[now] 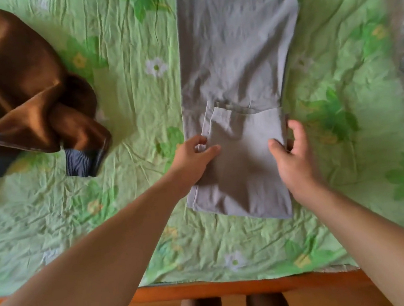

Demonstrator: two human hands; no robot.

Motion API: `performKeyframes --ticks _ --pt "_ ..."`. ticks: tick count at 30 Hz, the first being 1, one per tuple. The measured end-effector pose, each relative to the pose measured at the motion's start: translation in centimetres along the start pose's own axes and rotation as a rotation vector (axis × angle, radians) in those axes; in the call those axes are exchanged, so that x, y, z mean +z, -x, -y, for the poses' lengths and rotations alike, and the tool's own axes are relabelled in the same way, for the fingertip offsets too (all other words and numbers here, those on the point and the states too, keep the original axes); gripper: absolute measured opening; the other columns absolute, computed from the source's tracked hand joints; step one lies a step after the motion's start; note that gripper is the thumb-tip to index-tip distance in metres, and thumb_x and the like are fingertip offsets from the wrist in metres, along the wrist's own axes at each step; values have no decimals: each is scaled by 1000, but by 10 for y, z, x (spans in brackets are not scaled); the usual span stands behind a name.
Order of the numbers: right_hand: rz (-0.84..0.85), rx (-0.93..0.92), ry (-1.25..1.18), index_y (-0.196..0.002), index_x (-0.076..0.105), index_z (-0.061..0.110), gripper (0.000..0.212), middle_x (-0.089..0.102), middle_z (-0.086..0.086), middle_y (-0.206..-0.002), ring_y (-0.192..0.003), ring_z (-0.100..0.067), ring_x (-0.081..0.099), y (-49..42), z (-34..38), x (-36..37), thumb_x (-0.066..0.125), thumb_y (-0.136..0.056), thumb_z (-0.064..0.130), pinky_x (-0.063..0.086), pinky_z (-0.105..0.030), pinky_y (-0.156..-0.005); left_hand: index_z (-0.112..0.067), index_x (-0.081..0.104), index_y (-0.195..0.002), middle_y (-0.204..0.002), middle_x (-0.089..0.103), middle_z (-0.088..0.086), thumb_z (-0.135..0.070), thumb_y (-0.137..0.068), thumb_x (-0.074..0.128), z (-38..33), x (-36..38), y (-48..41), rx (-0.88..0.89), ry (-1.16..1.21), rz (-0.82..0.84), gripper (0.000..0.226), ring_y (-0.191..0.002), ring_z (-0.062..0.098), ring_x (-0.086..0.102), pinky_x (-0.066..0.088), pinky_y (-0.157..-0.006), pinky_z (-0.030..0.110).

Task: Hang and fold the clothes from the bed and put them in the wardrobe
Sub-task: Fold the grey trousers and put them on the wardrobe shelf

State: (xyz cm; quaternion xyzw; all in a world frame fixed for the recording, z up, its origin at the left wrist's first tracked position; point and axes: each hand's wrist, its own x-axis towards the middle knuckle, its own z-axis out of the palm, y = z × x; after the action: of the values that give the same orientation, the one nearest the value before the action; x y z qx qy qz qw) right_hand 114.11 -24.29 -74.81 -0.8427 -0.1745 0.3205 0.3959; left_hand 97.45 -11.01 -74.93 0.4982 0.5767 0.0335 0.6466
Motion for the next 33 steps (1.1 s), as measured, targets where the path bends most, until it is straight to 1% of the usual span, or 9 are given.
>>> performKeyframes --ticks 3,6,9,14,18,20,25,29,33 --pt "68 136 -37 -91 55 9 50 68 -12 -86 -76 -22 60 -9 2 -8 62 -72 55 53 -53 -79 -13 66 -87 -77 69 0 -21 -91 72 -3 4 3 90 1 -49 11 -67 13 64 53 -60 26" --pt "46 131 -128 -86 53 5 48 62 -5 -77 -71 -15 56 -21 9 -13 64 -74 50 48 -42 -70 -10 56 -80 -71 57 1 -20 -90 70 -5 -4 7 157 94 -170 20 -64 12 53 45 -56 24" --pt "157 224 -309 -103 53 31 40 72 -4 -102 -88 -20 69 -29 13 -7 77 -73 39 54 -39 -81 -14 58 -89 -81 68 2 -19 -91 70 4 -12 11 36 220 -135 14 -76 19 63 51 -65 29" --pt "320 528 -458 -125 43 12 56 67 -24 -113 -83 -23 69 0 -7 -14 76 -81 3 56 -40 -78 -16 50 -121 -96 77 9 -5 -88 73 28 -11 29 -136 301 -30 42 -86 27 74 61 -78 45" --pt "296 407 -146 -123 42 21 55 72 -3 -94 -76 -16 70 35 -21 -28 78 -83 8 56 -23 -69 -7 64 -117 -109 74 16 -10 -77 78 54 -10 51 -163 174 61 43 -103 35 71 56 -93 51" --pt "341 433 -138 -120 55 20 47 77 0 -96 -85 -19 74 44 -22 -26 79 -81 10 59 -36 -80 -5 66 -113 -106 75 15 -4 -83 73 55 -12 53 -155 129 56 31 -104 36 70 57 -93 49" --pt "399 447 -426 -95 70 9 18 77 -4 -77 -67 -16 74 5 40 -29 65 -87 -6 60 -27 -63 -8 66 -117 -110 74 17 4 -90 64 -10 -25 36 -6 116 149 29 -106 34 69 56 -94 42" --pt "466 266 -588 -117 67 2 30 76 -15 -94 -79 -26 74 -49 116 -40 55 -91 -7 60 -45 -81 -8 63 -124 -113 72 17 8 -93 58 -99 -45 11 151 227 148 35 -100 28 70 58 -91 38" --pt "490 131 -691 -124 64 11 33 75 -14 -104 -89 -28 74 -94 172 -53 51 -95 2 61 -46 -80 -17 64 -120 -114 72 11 -1 -96 59 -165 -64 -9 250 318 120 30 -101 25 70 58 -89 39"
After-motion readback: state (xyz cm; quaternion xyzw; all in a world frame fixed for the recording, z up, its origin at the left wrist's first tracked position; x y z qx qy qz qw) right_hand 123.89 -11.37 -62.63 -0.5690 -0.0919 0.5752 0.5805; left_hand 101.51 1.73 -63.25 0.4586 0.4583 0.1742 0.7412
